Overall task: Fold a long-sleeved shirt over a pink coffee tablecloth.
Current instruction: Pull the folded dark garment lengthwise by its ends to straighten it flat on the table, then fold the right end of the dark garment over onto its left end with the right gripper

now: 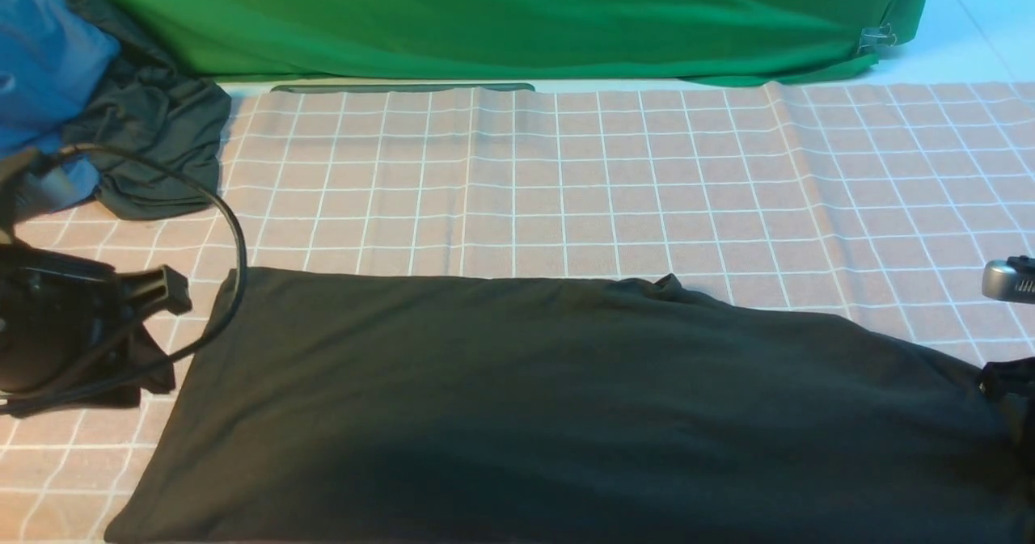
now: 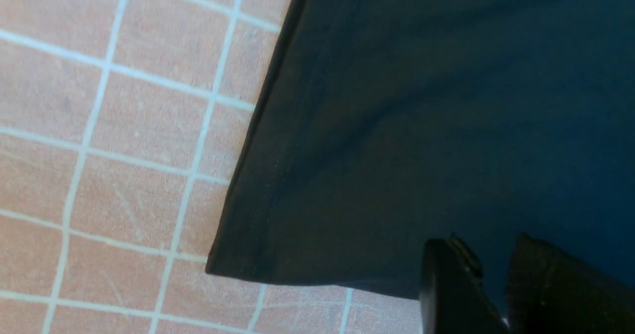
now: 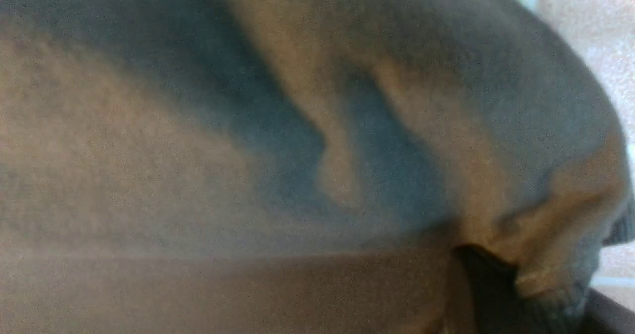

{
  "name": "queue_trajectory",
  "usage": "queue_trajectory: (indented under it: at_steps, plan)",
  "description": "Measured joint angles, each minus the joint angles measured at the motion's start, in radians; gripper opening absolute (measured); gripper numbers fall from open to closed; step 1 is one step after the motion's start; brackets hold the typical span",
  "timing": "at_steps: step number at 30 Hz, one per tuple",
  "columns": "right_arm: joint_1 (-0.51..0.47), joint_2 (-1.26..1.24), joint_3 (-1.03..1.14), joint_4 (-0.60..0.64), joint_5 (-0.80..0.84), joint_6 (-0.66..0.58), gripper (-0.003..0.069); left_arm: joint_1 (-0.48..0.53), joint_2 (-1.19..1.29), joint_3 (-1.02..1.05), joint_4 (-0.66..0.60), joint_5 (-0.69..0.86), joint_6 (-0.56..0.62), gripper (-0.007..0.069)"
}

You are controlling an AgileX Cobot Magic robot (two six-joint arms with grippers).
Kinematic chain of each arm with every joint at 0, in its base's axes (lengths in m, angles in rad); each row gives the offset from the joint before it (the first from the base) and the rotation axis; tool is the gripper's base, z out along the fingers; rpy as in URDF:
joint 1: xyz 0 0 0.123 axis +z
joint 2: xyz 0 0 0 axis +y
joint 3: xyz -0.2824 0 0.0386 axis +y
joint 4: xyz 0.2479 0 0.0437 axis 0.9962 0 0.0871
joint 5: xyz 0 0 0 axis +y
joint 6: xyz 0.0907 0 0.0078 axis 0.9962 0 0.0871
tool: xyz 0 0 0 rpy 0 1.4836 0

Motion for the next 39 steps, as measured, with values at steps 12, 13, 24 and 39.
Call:
queue_trajectory:
  at_steps: [12,13,24,39]
  plan:
    - [0.091,-0.236,-0.192,0.131,0.153,0.004,0.008,0.0,-0.071,0.001,-0.009,-0.004,0.003,0.0155]
    - [0.119,-0.262,-0.21,0.161,0.154,0.008,0.008,0.0,-0.071,0.001,-0.014,-0.005,0.004,0.0155]
    - [0.466,-0.314,-0.414,0.342,0.121,0.163,0.008,0.0,-0.072,0.001,-0.027,-0.006,0.011,0.0156]
    - [0.793,-0.055,-0.452,0.629,-0.252,0.175,0.008,0.0,-0.074,0.001,-0.085,-0.006,0.052,0.0158]
